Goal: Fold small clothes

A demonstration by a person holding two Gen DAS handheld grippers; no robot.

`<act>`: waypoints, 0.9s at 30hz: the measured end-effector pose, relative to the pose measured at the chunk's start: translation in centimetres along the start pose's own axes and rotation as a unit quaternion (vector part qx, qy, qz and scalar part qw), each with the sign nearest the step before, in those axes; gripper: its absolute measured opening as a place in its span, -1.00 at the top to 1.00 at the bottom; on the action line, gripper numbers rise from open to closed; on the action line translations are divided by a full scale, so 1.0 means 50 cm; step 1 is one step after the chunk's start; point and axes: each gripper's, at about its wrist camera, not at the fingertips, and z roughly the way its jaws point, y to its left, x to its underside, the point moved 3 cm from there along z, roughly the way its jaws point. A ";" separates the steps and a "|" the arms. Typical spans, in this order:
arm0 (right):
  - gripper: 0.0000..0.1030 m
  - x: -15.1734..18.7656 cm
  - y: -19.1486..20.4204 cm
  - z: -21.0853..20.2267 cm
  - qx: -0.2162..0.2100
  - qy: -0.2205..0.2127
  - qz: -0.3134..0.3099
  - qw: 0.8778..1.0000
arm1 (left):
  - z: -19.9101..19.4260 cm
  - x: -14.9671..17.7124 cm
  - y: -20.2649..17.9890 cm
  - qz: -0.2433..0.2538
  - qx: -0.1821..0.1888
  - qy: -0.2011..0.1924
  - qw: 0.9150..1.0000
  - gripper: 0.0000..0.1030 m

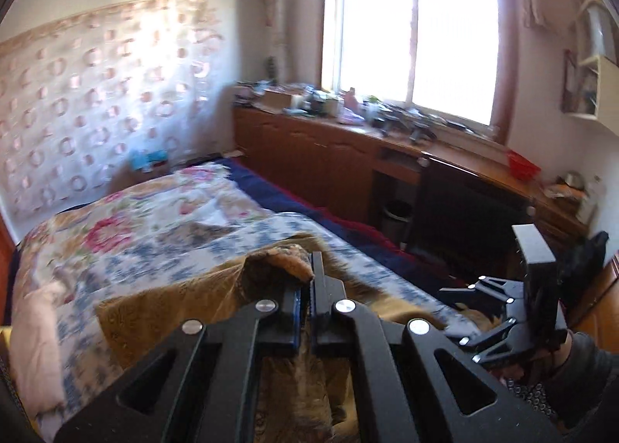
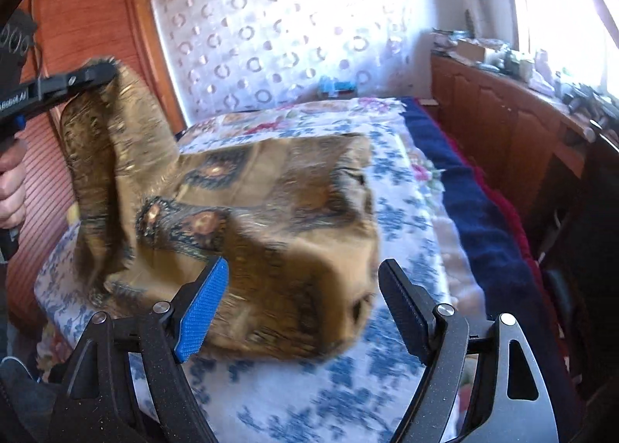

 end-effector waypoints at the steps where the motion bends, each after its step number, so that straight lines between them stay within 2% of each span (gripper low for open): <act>1: -0.58 0.002 -0.007 -0.003 0.000 0.001 0.004 1.000 | 0.016 -0.005 -0.014 0.003 0.009 0.012 1.000 0.96; 2: -0.58 0.007 -0.013 -0.003 0.001 0.004 0.007 1.000 | 0.028 -0.005 -0.024 0.007 0.015 0.022 1.000 0.90; 4: -0.58 0.014 -0.019 -0.003 0.003 0.009 0.007 1.000 | 0.042 -0.003 -0.047 0.017 0.021 0.029 0.999 0.55; 6: -0.58 0.022 -0.023 -0.006 0.004 0.013 0.005 1.000 | 0.047 0.007 -0.054 0.027 0.019 0.038 0.999 0.38; 13: -0.58 0.026 -0.023 0.002 -0.003 0.015 0.004 1.000 | 0.028 0.060 -0.023 0.026 -0.024 0.055 0.998 0.26; 23: -0.58 -0.012 0.034 0.038 -0.024 0.016 -0.028 0.999 | -0.058 0.196 0.101 -0.044 -0.078 0.058 0.994 0.17; 27: -0.45 -0.033 0.069 0.061 -0.042 0.018 -0.039 0.998 | -0.084 0.248 0.154 -0.075 -0.103 0.062 0.990 0.15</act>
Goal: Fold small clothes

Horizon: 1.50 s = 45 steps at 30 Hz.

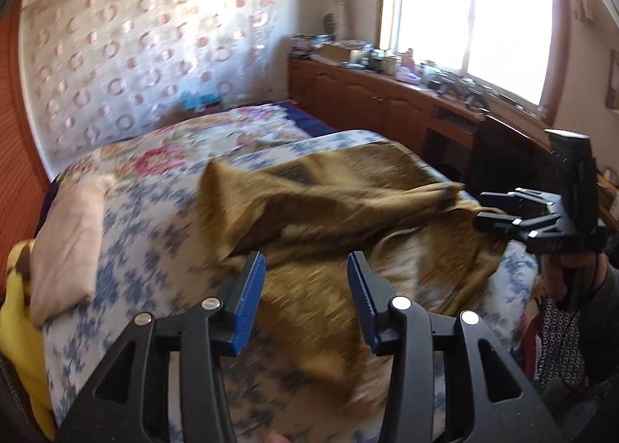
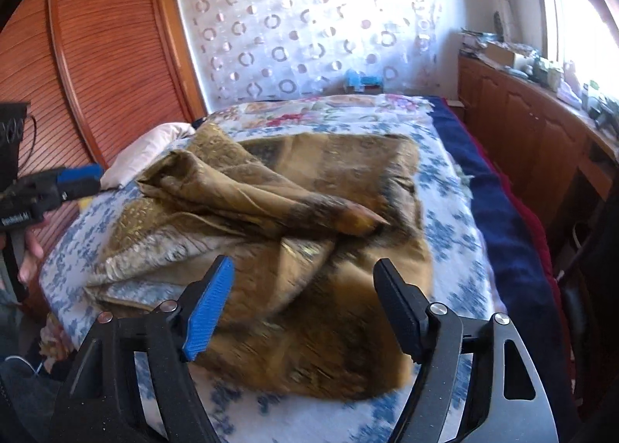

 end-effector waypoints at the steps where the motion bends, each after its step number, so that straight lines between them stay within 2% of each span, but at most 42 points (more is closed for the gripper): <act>1: -0.36 -0.006 0.010 0.006 -0.006 0.001 -0.004 1.000 | 0.000 0.011 0.013 -0.008 -0.003 0.001 1.000 0.15; 10: 0.06 -0.043 0.118 0.077 -0.049 0.026 -0.066 0.996 | 0.008 0.086 0.069 -0.045 -0.021 0.014 0.999 0.14; 17: 0.08 -0.060 0.180 0.112 -0.062 0.032 -0.106 0.992 | 0.011 0.108 0.075 -0.049 -0.014 0.014 0.999 0.14; 19: 0.11 -0.057 0.188 0.131 -0.059 0.046 -0.118 0.990 | 0.012 0.112 0.071 -0.049 -0.011 0.015 0.999 0.14; 24: 0.45 -0.044 0.173 0.183 -0.016 0.075 -0.145 0.986 | 0.016 0.119 0.065 -0.048 -0.007 0.017 0.999 0.14; 26: 0.64 -0.041 0.161 0.185 -0.013 0.078 -0.147 0.986 | 0.017 0.120 0.063 -0.048 -0.005 0.017 0.999 0.14; 27: 0.72 -0.039 0.156 0.183 -0.012 0.078 -0.148 0.986 | 0.017 0.121 0.063 -0.048 -0.004 0.017 0.999 0.14; 28: 0.93 -0.038 0.152 0.181 -0.008 0.078 -0.151 0.985 | 0.017 0.122 0.061 -0.049 -0.005 0.017 0.999 0.14; 29: 0.96 -0.037 0.149 0.173 -0.007 0.073 -0.153 0.986 | 0.016 0.122 0.061 -0.050 -0.005 0.016 0.999 0.14; 35: 1.00 -0.040 0.113 0.044 -0.022 0.000 -0.118 0.993 | 0.002 0.118 0.055 -0.050 -0.001 0.006 0.999 0.14; 38: 1.00 -0.030 0.087 -0.022 -0.018 -0.023 -0.102 0.994 | -0.001 0.116 0.047 -0.046 0.002 0.003 0.999 0.14; 41: 1.00 0.006 0.066 -0.061 -0.014 -0.015 -0.094 0.995 | 0.001 0.113 0.040 -0.044 0.005 0.004 0.999 0.14; 45: 1.00 0.051 0.057 -0.056 0.013 0.010 -0.102 0.995 | 0.011 0.115 0.026 -0.038 0.011 0.010 0.999 0.14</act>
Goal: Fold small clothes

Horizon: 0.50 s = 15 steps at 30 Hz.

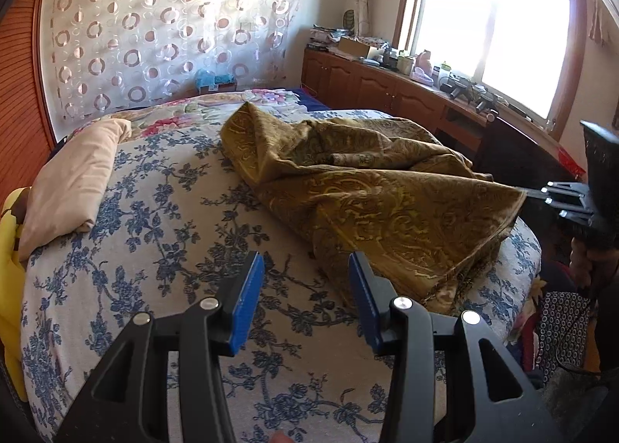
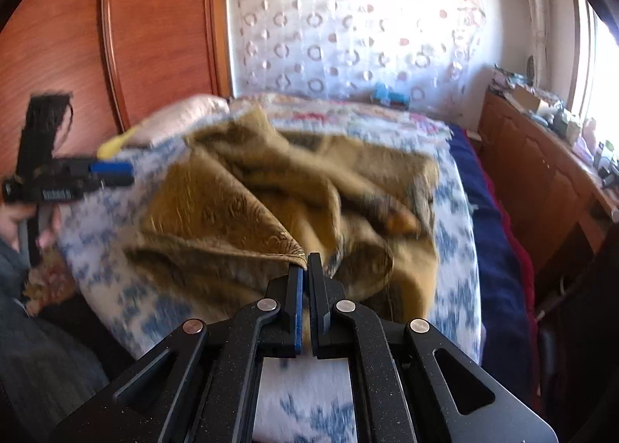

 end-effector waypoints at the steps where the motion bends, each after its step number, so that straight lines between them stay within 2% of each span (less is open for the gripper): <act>1: 1.00 0.009 0.002 0.005 0.008 0.008 -0.001 1.000 | 0.004 0.000 -0.003 0.001 0.000 0.002 1.000 0.14; 3: 0.87 0.016 -0.006 0.011 0.010 0.016 0.006 1.000 | 0.011 0.004 -0.012 0.005 0.004 0.007 1.000 0.14; 5: 0.59 0.015 -0.016 0.009 0.015 0.014 0.014 1.000 | 0.020 0.009 -0.022 0.010 0.005 0.013 1.000 0.14; 7: 0.43 0.008 -0.025 -0.001 0.014 0.004 0.023 1.000 | 0.030 0.016 -0.030 0.013 0.008 0.021 1.000 0.14; 10: 0.33 -0.003 -0.034 -0.019 0.016 -0.011 0.032 0.999 | 0.043 0.026 -0.040 0.016 0.012 0.031 0.999 0.14; 15: 0.28 -0.014 -0.035 -0.022 0.028 -0.022 0.032 0.999 | 0.054 0.047 -0.053 0.019 0.027 0.051 0.998 0.14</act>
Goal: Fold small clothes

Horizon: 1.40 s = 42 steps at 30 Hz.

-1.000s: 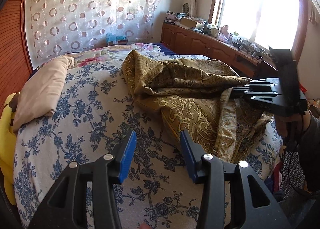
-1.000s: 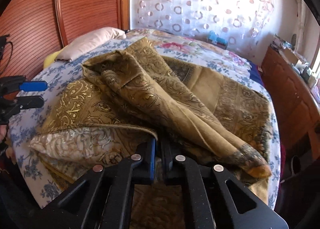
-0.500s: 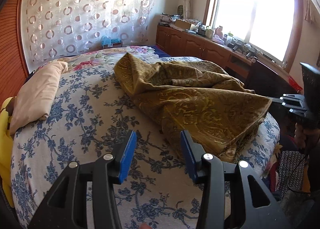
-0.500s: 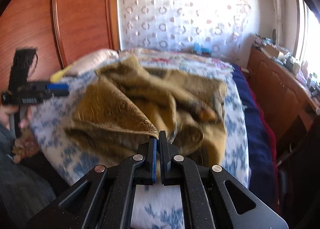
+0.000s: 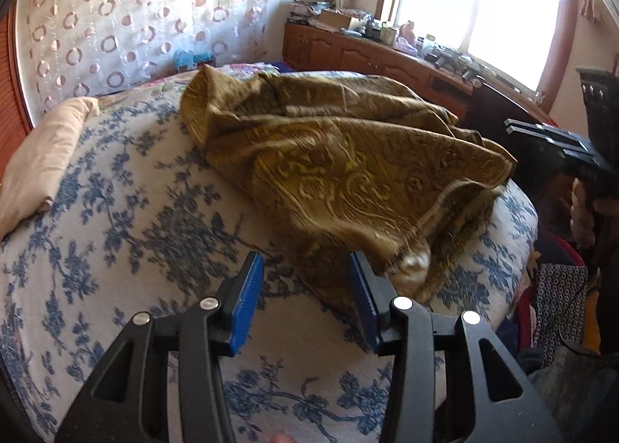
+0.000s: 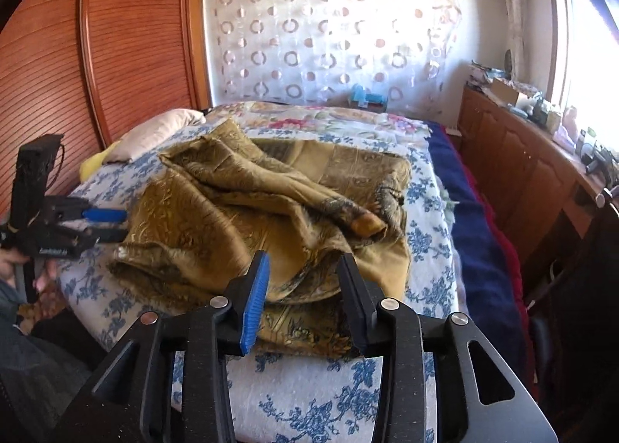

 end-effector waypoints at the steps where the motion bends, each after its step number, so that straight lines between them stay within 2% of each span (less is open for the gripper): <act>1: 0.28 -0.002 -0.003 0.003 0.004 -0.001 0.002 1.000 | 0.001 0.005 -0.003 0.000 0.004 0.004 1.000 0.14; 4: 0.24 -0.013 -0.013 0.009 0.010 -0.001 0.009 1.000 | -0.002 0.014 -0.005 -0.002 0.003 0.005 1.000 0.14; 7: 0.04 -0.036 -0.012 0.014 0.004 -0.010 0.005 1.000 | -0.007 0.015 0.003 -0.014 0.001 -0.002 1.000 0.14; 15: 0.04 -0.128 0.046 0.088 -0.043 -0.003 -0.044 0.998 | -0.037 0.003 0.027 -0.027 -0.020 -0.031 0.999 0.14; 21: 0.00 -0.181 0.126 0.194 -0.089 0.039 -0.086 0.992 | -0.054 -0.001 0.055 -0.043 -0.033 -0.045 0.998 0.14; 23: -0.19 -0.189 0.151 0.230 -0.102 0.057 -0.099 0.988 | -0.056 0.002 0.065 -0.048 -0.035 -0.046 0.997 0.14; 26: -0.23 -0.195 0.187 0.289 -0.091 0.085 -0.127 0.984 | -0.059 0.005 0.073 -0.052 -0.038 -0.047 0.997 0.14; 30: -0.23 -0.189 0.192 0.354 -0.084 0.133 -0.129 0.979 | -0.061 0.009 0.080 -0.055 -0.038 -0.047 0.997 0.14; 31: -0.18 -0.188 0.192 0.361 -0.085 0.139 -0.131 0.978 | -0.061 0.010 0.081 -0.056 -0.038 -0.047 0.997 0.14; 32: 0.25 -0.189 0.190 0.365 -0.091 0.142 -0.130 0.977 | -0.061 0.011 0.082 -0.056 -0.038 -0.048 0.997 0.14; 34: 0.96 -0.193 0.187 0.365 -0.103 0.146 -0.135 0.975 | -0.061 0.012 0.082 -0.056 -0.038 -0.049 0.997 0.14; 36: 0.97 -0.209 0.171 0.348 -0.116 0.126 -0.133 0.976 | -0.061 0.012 0.083 -0.056 -0.038 -0.049 0.997 0.14; 38: 0.98 -0.238 0.144 0.325 -0.110 0.096 -0.116 0.982 | -0.062 0.011 0.083 -0.056 -0.038 -0.049 0.997 0.14; 40: 0.98 -0.277 0.093 0.300 -0.093 0.064 -0.080 0.990 | -0.062 0.012 0.085 -0.058 -0.036 -0.050 0.996 0.14; 42: 0.98 -0.309 0.033 0.285 -0.057 0.041 -0.052 0.996 | -0.060 0.011 0.085 -0.056 -0.037 -0.050 0.996 0.14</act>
